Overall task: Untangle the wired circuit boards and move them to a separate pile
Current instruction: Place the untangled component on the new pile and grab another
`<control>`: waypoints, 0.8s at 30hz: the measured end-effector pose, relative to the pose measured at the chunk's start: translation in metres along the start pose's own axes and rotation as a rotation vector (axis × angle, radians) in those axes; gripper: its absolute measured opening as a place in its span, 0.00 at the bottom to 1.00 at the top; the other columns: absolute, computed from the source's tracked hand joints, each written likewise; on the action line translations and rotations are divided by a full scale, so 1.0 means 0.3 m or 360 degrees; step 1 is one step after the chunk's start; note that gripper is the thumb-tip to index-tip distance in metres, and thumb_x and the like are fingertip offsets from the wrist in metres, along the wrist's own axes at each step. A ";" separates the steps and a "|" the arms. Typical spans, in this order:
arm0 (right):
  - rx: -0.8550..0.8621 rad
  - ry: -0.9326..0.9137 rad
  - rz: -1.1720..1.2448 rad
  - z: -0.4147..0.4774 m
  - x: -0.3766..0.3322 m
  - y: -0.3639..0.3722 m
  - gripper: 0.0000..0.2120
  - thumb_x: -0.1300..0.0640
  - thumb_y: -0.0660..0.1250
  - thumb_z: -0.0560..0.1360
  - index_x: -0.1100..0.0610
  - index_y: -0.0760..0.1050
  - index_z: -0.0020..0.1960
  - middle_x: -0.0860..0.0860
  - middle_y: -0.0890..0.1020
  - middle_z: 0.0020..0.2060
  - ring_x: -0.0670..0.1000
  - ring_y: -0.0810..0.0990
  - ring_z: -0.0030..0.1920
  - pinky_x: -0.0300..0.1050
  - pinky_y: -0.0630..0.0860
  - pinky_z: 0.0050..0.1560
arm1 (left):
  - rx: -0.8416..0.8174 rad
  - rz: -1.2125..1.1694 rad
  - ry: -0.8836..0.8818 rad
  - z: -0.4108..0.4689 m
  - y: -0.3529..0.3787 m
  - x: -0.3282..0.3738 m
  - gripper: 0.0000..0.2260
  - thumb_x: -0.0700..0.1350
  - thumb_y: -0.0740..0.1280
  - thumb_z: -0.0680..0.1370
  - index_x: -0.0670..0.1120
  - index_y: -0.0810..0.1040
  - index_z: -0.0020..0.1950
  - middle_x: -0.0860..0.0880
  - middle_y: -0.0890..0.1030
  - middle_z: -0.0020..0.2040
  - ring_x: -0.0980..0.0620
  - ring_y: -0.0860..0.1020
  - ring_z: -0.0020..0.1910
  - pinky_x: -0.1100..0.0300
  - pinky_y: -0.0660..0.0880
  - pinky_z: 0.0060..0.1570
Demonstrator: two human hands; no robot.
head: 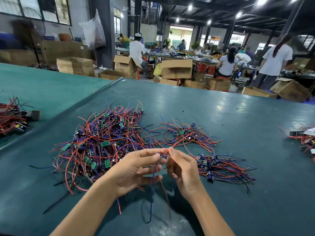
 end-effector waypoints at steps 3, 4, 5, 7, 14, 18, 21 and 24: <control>0.0009 -0.0006 -0.0191 0.003 0.004 0.005 0.22 0.39 0.75 0.69 0.60 0.85 0.44 0.53 0.68 0.27 0.48 0.62 0.27 0.41 0.53 0.25 | 0.0320 0.0331 0.0313 0.007 0.002 -0.001 0.15 0.39 0.76 0.73 0.41 0.81 0.59 0.43 0.84 0.45 0.51 0.82 0.40 0.48 0.83 0.45; 0.0003 0.0001 -0.0225 0.004 0.005 0.004 0.23 0.38 0.76 0.68 0.60 0.83 0.41 0.53 0.68 0.27 0.48 0.61 0.27 0.40 0.54 0.24 | 0.0409 0.0510 0.0399 0.009 0.000 -0.003 0.13 0.37 0.76 0.73 0.42 0.82 0.57 0.45 0.84 0.42 0.51 0.82 0.40 0.46 0.83 0.44; -0.0007 0.0013 -0.0248 0.004 0.006 0.003 0.22 0.39 0.77 0.66 0.59 0.81 0.37 0.53 0.67 0.26 0.49 0.61 0.27 0.40 0.54 0.24 | 0.0472 0.0701 0.0468 0.011 0.000 -0.006 0.11 0.36 0.76 0.73 0.43 0.83 0.55 0.47 0.83 0.39 0.52 0.82 0.39 0.45 0.84 0.44; -0.0020 0.0041 -0.0277 0.004 0.006 0.001 0.20 0.42 0.78 0.67 0.59 0.80 0.36 0.53 0.67 0.26 0.49 0.61 0.27 0.40 0.55 0.24 | 0.0509 0.0903 0.0520 0.010 0.005 -0.010 0.10 0.36 0.76 0.74 0.44 0.83 0.53 0.50 0.83 0.36 0.53 0.81 0.37 0.48 0.84 0.41; 0.0013 0.0174 -0.0023 0.006 -0.006 -0.007 0.16 0.47 0.74 0.70 0.60 0.85 0.48 0.49 0.66 0.28 0.50 0.62 0.32 0.47 0.53 0.34 | 0.0200 0.0145 -0.0108 0.004 0.016 0.005 0.16 0.50 0.70 0.77 0.37 0.82 0.55 0.43 0.83 0.44 0.53 0.81 0.37 0.52 0.82 0.41; 0.0001 0.0276 -0.0034 0.000 -0.010 0.005 0.18 0.44 0.74 0.70 0.59 0.85 0.48 0.57 0.71 0.38 0.51 0.67 0.37 0.44 0.58 0.35 | 0.0005 0.0060 -0.0168 0.016 0.014 -0.006 0.09 0.45 0.73 0.75 0.41 0.84 0.52 0.47 0.82 0.43 0.55 0.82 0.37 0.48 0.82 0.50; 0.0004 0.0301 -0.0030 -0.002 -0.008 0.015 0.16 0.44 0.76 0.69 0.58 0.82 0.45 0.59 0.72 0.38 0.51 0.68 0.35 0.45 0.58 0.35 | 0.0023 0.0042 -0.0061 0.041 0.006 -0.003 0.05 0.45 0.76 0.72 0.45 0.85 0.46 0.45 0.84 0.47 0.51 0.84 0.43 0.45 0.81 0.56; 0.0018 0.0311 -0.0001 0.007 -0.014 0.017 0.14 0.47 0.76 0.68 0.57 0.84 0.45 0.56 0.76 0.36 0.50 0.70 0.34 0.44 0.60 0.35 | -0.0005 0.0162 0.0012 0.068 -0.011 0.006 0.05 0.45 0.77 0.71 0.46 0.84 0.44 0.44 0.83 0.46 0.50 0.83 0.43 0.46 0.82 0.52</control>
Point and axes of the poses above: each hand's wrist, its own z-axis towards the middle knuckle, its own y-axis out of the palm, x = y × z, the point moved 1 cm from there along z, towards the middle knuckle
